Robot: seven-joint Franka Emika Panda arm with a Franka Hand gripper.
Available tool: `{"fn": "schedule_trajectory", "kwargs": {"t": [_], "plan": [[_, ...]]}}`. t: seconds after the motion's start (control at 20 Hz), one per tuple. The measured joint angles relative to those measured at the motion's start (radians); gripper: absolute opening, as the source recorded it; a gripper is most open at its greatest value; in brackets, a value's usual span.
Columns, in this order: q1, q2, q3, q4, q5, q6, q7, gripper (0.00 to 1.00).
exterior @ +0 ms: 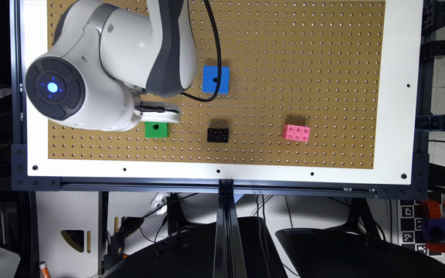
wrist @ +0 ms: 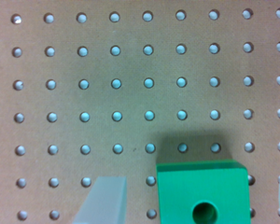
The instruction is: Pick up green block.
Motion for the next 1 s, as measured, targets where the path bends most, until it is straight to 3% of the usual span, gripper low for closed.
{"fn": "schedule_trajectory", "kwargs": {"t": [0.35, 0.6, 0.75, 1.0], "plan": [[0.000, 0.014, 0.009, 0.027, 0.0000, 0.000, 0.000, 1.00], [0.000, 0.028, 0.010, 0.028, 0.0000, 0.004, 0.000, 1.00], [0.000, 0.094, 0.011, 0.043, 0.0000, 0.050, 0.000, 1.00], [0.000, 0.123, 0.011, 0.080, 0.0000, 0.049, 0.000, 1.00]]}}
